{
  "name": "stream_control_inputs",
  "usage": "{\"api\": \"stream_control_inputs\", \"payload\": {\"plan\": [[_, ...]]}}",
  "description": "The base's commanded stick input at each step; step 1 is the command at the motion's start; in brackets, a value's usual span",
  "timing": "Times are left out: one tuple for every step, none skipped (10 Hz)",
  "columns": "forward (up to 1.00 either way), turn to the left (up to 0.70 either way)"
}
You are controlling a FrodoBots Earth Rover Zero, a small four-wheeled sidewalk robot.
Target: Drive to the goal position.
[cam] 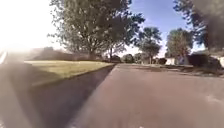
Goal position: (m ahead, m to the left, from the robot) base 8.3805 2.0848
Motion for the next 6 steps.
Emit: {"api": "stream_control_inputs", "payload": {"plan": [[0.98,0.00],[0.98,0.00],[0.98,0.00],[0.98,0.00],[0.98,0.00],[0.98,0.00]]}}
